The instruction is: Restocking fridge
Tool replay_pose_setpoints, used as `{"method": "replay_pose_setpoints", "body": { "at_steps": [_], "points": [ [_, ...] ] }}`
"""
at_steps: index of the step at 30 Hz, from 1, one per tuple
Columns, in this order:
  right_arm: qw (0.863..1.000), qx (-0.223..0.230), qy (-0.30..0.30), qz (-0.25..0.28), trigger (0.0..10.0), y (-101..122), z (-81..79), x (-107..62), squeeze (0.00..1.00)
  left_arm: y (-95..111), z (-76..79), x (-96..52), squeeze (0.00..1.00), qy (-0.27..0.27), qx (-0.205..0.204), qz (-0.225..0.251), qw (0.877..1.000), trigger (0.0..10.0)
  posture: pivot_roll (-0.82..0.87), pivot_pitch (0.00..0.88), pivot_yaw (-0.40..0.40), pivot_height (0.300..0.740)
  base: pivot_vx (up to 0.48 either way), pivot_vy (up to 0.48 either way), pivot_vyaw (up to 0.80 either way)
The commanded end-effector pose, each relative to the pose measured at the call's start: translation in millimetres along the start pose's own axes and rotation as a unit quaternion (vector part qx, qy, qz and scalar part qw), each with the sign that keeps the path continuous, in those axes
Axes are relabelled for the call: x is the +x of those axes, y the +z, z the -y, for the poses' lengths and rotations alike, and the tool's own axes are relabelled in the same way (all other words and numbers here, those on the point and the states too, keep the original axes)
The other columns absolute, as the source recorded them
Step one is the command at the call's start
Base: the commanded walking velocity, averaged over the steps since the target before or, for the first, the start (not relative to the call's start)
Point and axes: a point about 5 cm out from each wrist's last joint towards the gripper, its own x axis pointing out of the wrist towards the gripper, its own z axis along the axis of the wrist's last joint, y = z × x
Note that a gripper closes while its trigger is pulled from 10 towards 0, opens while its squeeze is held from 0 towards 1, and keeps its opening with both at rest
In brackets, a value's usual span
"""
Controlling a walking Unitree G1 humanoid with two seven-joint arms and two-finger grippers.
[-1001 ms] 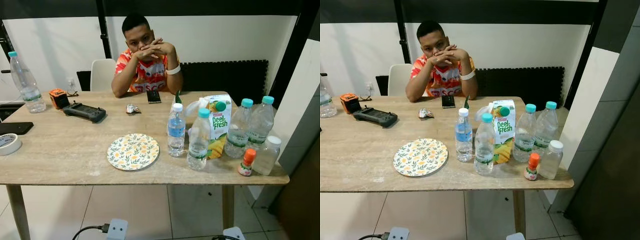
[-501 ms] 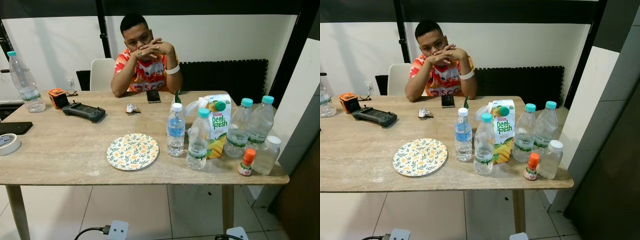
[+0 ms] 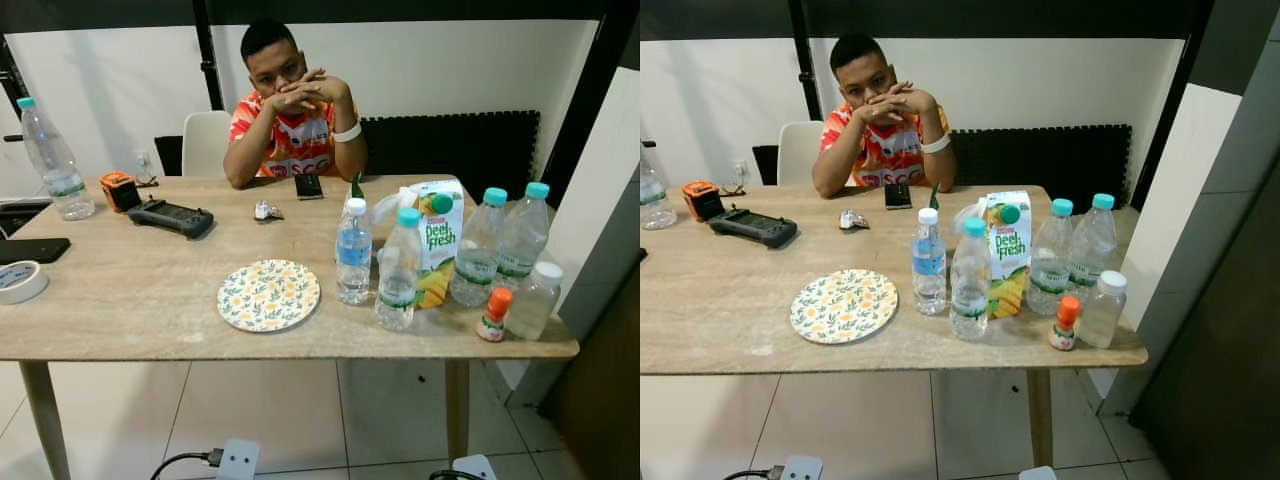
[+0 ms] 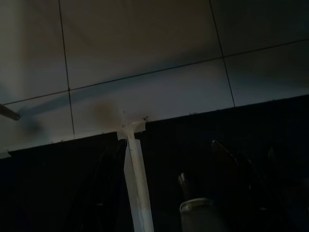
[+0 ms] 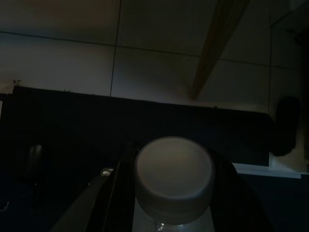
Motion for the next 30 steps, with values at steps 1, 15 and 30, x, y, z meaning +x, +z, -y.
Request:
{"method": "replay_pose_setpoints", "body": {
  "at_steps": [1,15,30],
  "points": [
    [1.0,0.008,-0.004,0.001,10.0,-2.1,0.4,-0.2,0.0,-3.2,4.8,-0.6,0.0,-0.009,0.002,-0.008,1.0,10.0,-0.02,0.092,-0.008,0.74,-0.277,0.0,0.0],
    [1.0,0.006,-0.004,0.003,10.0,0.8,0.7,0.0,0.0,-1.7,3.6,0.1,0.0,-0.008,-0.001,-0.01,1.0,10.0,-0.03,0.1,-0.013,0.74,-0.207,0.0,0.0],
    [1.0,0.005,-0.001,0.006,10.0,4.1,-0.3,0.4,0.0,-2.6,3.9,0.1,0.0,-0.01,-0.004,-0.016,1.0,10.0,-0.03,0.1,-0.014,0.74,0.0,0.0,0.0]
  ]
}}
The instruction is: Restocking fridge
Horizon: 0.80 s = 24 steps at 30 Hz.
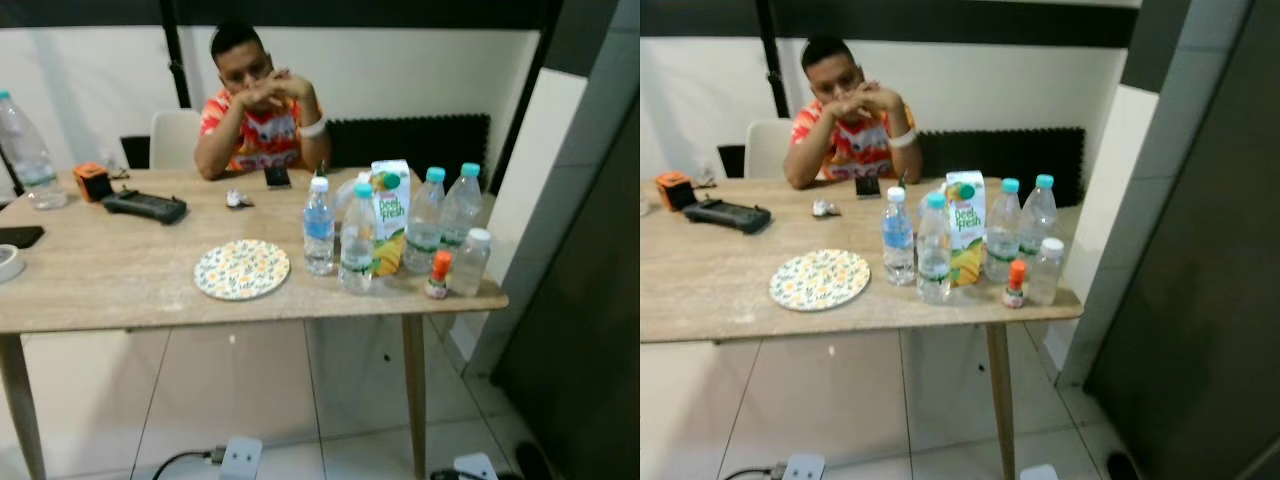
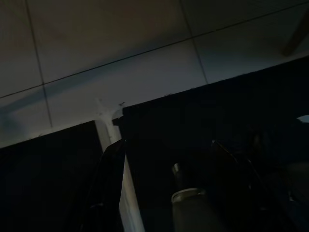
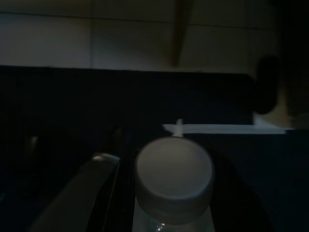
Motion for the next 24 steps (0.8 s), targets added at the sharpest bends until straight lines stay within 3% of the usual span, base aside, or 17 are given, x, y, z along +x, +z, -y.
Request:
{"method": "replay_pose_setpoints", "body": {
  "at_steps": [1,10,24],
  "points": [
    [1.0,0.001,-0.001,0.007,10.0,4.2,-0.3,0.3,0.0,-6.2,1.4,-1.2,0.0,-0.003,-0.002,-0.012,1.0,10.0,-0.03,0.1,-0.014,0.74,0.0,0.0,0.0],
    [1.0,0.003,-0.001,0.005,10.0,4.0,-0.5,0.4,0.0,-4.3,0.1,-0.8,0.0,0.0,0.001,-0.009,1.0,10.0,-0.03,0.096,-0.012,0.74,0.0,0.0,0.0],
    [1.0,0.007,0.001,0.006,10.0,5.5,-1.7,0.6,0.0,2.7,0.9,0.5,0.0,0.002,-0.001,0.005,1.0,10.0,-0.03,0.09,-0.007,0.74,0.0,0.0,-0.76]
  ]
}}
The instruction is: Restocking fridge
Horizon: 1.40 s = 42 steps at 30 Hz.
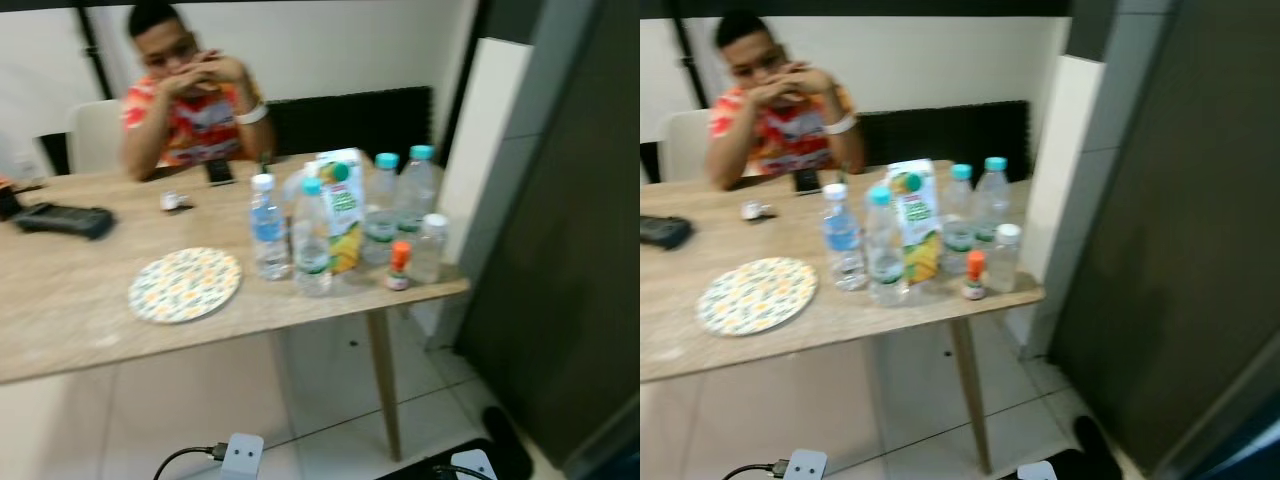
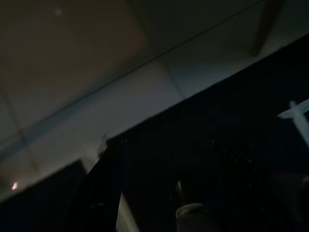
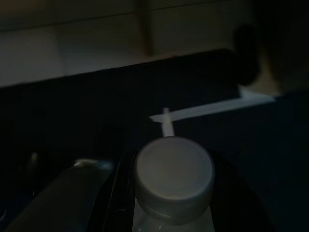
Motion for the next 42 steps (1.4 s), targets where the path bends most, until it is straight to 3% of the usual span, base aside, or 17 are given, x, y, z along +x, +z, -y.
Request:
{"method": "replay_pose_setpoints", "body": {
  "at_steps": [1,19,31,42],
  "points": [
    [1.0,0.005,0.0,-0.005,10.0,-3.6,-1.4,-0.2,0.0,-4.8,2.6,-1.1,0.0,-0.002,0.004,-0.007,1.0,10.0,-0.03,0.09,-0.006,0.74,0.0,0.0,-0.8],
    [1.0,0.01,-0.009,-0.002,10.0,-6.6,3.3,-1.0,0.0,-3.2,6.8,-0.9,0.0,-0.012,0.003,-0.001,1.0,10.0,-0.04,0.071,0.005,0.74,0.0,0.0,-0.79],
    [1.0,0.009,-0.015,0.004,10.0,-6.5,5.4,-1.3,0.0,0.0,11.8,-0.4,0.0,-0.027,0.016,0.005,1.0,10.0,-0.04,0.058,0.016,0.74,0.0,0.0,0.0],
    [0.999,0.03,-0.009,0.012,10.0,-5.2,-5.5,-0.6,0.0,3.6,3.7,0.9,0.0,-0.027,0.027,0.004,0.999,10.0,-0.02,0.069,0.048,0.74,0.0,0.0,0.0]
  ]
}}
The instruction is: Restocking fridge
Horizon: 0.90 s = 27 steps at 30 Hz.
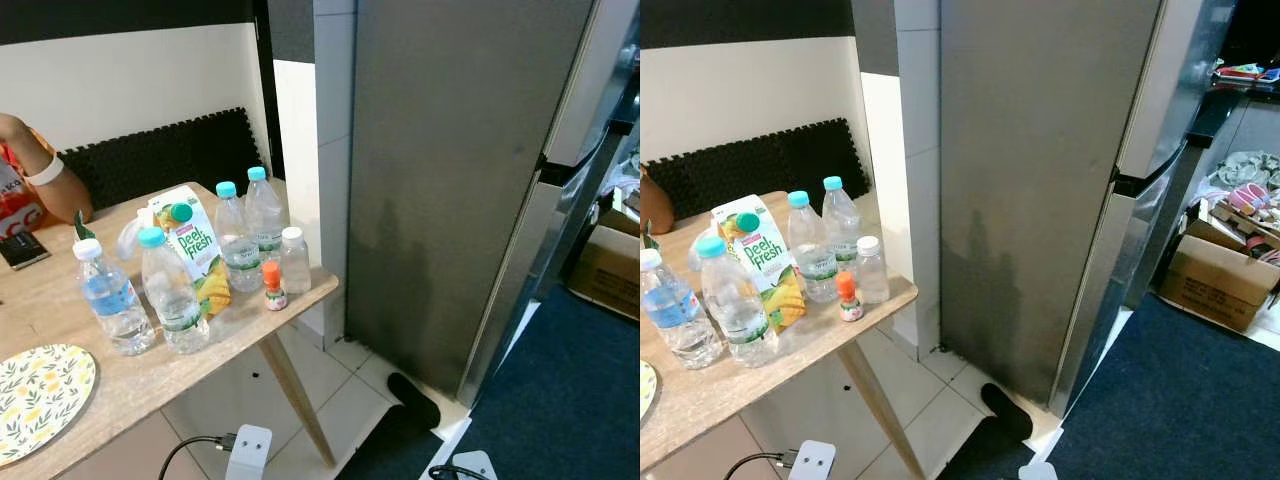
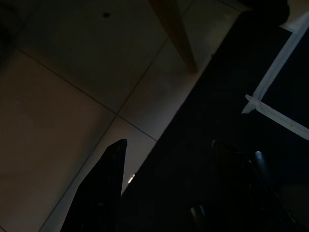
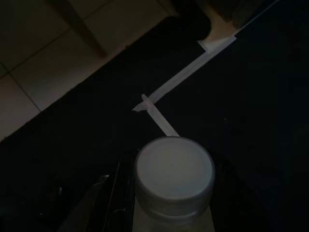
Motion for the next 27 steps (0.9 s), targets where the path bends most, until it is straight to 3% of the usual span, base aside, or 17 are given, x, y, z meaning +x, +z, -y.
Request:
{"method": "replay_pose_setpoints", "body": {
  "at_steps": [1,27],
  "points": [
    [1.0,0.008,-0.004,0.007,10.0,0.3,0.5,-0.2,0.0,-5.2,-3.9,-1.1,0.0,0.002,0.007,-0.012,1.0,10.0,-0.02,0.069,0.047,0.74,0.0,0.0,0.0],
    [1.0,-0.008,-0.006,0.011,10.0,5.0,8.4,0.0,0.0,-8.6,0.3,-1.8,0.0,0.007,-0.014,-0.016,1.0,10.0,-0.03,0.078,0.013,0.74,0.0,-0.339,0.0]
  ]
}}
